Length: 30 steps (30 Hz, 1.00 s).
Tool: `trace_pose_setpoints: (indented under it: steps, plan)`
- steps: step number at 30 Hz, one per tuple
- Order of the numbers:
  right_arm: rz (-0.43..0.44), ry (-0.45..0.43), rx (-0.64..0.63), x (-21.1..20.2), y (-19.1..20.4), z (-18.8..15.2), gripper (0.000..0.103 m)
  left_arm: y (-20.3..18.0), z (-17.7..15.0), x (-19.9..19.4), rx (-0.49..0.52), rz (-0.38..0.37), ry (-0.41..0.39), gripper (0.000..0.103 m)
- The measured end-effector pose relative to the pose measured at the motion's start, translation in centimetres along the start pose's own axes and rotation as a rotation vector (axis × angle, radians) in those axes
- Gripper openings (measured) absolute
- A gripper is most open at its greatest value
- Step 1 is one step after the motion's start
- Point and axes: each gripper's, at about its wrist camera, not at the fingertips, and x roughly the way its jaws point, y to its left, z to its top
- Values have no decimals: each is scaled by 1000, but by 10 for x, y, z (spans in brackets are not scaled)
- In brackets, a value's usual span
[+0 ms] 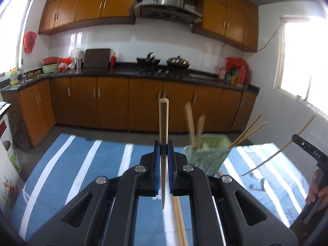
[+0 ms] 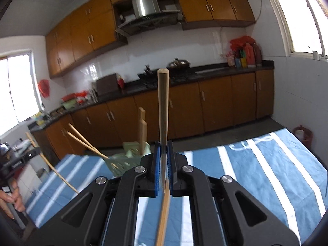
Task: Organize utensils
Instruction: 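Lift both held chopsticks upright and carry them over the green holder, then lower both chopsticks into the green holder and open both grippers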
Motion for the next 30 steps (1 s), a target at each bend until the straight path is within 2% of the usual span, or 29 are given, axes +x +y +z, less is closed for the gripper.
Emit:
trace_pose_setpoints:
  steps: [3,6,12,17,23,30]
  plan:
    - [85,-41,11,-9,14,19,7,-12,17,-9,-9,-41,-50,8]
    - [120,-83,7,-10,26,31,7,-27,34,-13,-25,-71,-113,8]
    - [105,-125,-26,15,47,43,7,-52,69,-2,-76,-94,-228,8]
    - [76,-107,-62,44,55,42,7,-60,81,23,-107,-52,-294,8]
    - [61,-40,-55,73,53,33,7,-55,68,67,-133,-36,-200,8]
    - [64,27,-29,94,47,21,7,-43,48,95,-144,-27,-127,8]
